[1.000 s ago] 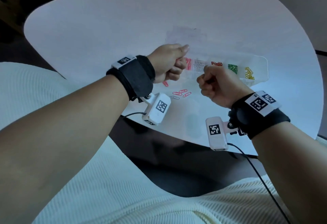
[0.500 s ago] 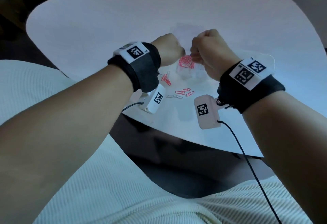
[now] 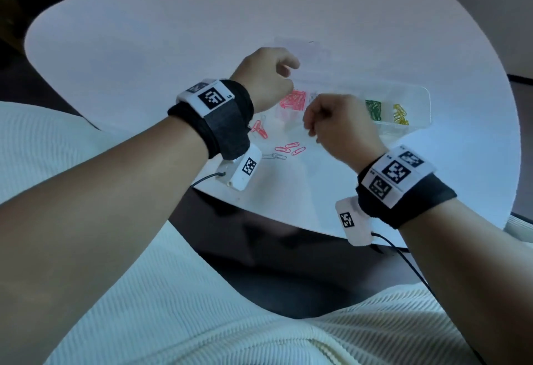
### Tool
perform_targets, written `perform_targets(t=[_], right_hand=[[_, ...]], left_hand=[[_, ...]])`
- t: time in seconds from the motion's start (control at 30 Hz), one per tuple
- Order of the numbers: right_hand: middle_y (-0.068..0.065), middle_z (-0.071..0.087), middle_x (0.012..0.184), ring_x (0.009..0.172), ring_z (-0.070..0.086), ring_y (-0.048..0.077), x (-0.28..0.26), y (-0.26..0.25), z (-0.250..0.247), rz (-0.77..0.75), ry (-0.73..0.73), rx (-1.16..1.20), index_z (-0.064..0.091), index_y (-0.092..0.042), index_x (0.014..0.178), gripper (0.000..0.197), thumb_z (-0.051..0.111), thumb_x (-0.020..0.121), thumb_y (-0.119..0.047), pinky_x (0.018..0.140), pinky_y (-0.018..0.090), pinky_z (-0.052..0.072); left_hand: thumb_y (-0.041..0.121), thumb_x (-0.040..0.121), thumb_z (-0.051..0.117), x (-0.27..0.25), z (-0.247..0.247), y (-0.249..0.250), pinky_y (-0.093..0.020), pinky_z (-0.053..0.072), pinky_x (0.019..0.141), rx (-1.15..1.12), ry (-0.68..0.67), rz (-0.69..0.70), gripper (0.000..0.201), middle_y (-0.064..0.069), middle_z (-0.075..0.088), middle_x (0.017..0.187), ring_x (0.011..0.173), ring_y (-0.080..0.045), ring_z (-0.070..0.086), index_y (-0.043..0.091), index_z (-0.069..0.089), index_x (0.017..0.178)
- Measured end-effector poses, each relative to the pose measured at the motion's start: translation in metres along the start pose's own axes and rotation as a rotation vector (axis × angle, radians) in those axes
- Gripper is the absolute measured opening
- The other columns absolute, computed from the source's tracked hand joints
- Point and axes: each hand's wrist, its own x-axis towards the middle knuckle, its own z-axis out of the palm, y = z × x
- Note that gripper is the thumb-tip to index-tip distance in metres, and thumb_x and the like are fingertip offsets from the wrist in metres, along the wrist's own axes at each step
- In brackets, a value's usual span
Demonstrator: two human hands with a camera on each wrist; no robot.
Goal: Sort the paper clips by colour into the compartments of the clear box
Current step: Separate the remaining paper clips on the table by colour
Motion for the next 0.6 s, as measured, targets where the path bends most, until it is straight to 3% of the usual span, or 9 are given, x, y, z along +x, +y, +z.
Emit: perform_targets(t=[0.1, 0.17, 0.23, 0.33, 0.43, 0.53, 0.6], right_hand=[[0.003, 0.070, 0.105, 0.095, 0.062, 0.016, -0.008, 0.022, 0.016, -0.073, -0.189, -0.321, 0.072, -0.016, 0.104, 0.038, 0.054, 0.080, 0.006, 0.082, 0.020, 0.043], [0.007, 0.060, 0.130, 0.119, 0.055, 0.023, -0.014, 0.032, 0.027, -0.172, -0.254, -0.391, 0.063, -0.015, 0.125, 0.050, 0.052, 0.082, 0.008, 0.100, 0.026, 0.039], [0.011, 0.053, 0.139, 0.127, 0.048, 0.031, -0.017, 0.037, 0.036, -0.280, -0.293, -0.432, 0.058, -0.012, 0.132, 0.053, 0.050, 0.085, 0.010, 0.108, 0.034, 0.035], [0.017, 0.060, 0.129, 0.115, 0.052, 0.041, -0.020, 0.040, 0.043, -0.389, -0.309, -0.470, 0.065, -0.006, 0.124, 0.046, 0.042, 0.086, 0.005, 0.098, 0.049, 0.045], [0.018, 0.068, 0.111, 0.096, 0.059, 0.042, -0.019, 0.047, 0.046, -0.448, -0.267, -0.490, 0.073, -0.005, 0.108, 0.057, 0.024, 0.079, -0.008, 0.081, 0.047, 0.053], [0.016, 0.070, 0.093, 0.083, 0.061, 0.039, -0.016, 0.050, 0.045, -0.455, -0.267, -0.544, 0.075, -0.005, 0.093, 0.040, 0.040, 0.075, 0.002, 0.070, 0.039, 0.050], [0.015, 0.067, 0.082, 0.077, 0.059, 0.037, -0.014, 0.052, 0.043, -0.419, -0.250, -0.582, 0.073, -0.006, 0.082, 0.024, 0.053, 0.078, 0.006, 0.062, 0.033, 0.042]], left_hand=[[0.011, 0.082, 0.056, -0.005, -0.009, -0.006, -0.020, 0.044, 0.072, 0.139, 0.136, -0.026, 0.024, 0.004, 0.063, 0.093, 0.083, -0.016, 0.059, 0.021, 0.067, 0.101], [0.014, 0.082, 0.058, -0.009, -0.012, -0.016, -0.024, 0.046, 0.074, 0.266, 0.113, -0.100, 0.018, 0.002, 0.063, 0.095, 0.087, -0.020, 0.061, 0.021, 0.066, 0.097], [0.018, 0.083, 0.063, -0.012, -0.011, -0.027, -0.027, 0.046, 0.076, 0.420, 0.022, -0.188, 0.016, -0.001, 0.066, 0.102, 0.093, -0.025, 0.062, 0.019, 0.067, 0.098], [0.023, 0.082, 0.070, -0.013, -0.004, -0.041, -0.029, 0.048, 0.076, 0.510, -0.083, -0.286, 0.022, -0.006, 0.069, 0.105, 0.096, -0.027, 0.064, 0.013, 0.069, 0.102], [0.026, 0.078, 0.078, -0.014, 0.007, -0.050, -0.029, 0.047, 0.076, 0.493, -0.121, -0.331, 0.037, -0.008, 0.068, 0.108, 0.098, -0.027, 0.063, 0.010, 0.065, 0.108], [0.037, 0.071, 0.082, -0.016, 0.018, -0.054, -0.030, 0.049, 0.076, 0.480, -0.108, -0.333, 0.050, -0.008, 0.067, 0.105, 0.096, -0.027, 0.063, 0.010, 0.062, 0.108], [0.040, 0.070, 0.080, -0.017, 0.025, -0.056, -0.029, 0.047, 0.070, 0.475, -0.078, -0.314, 0.048, -0.007, 0.067, 0.099, 0.091, -0.027, 0.062, 0.010, 0.062, 0.103]])
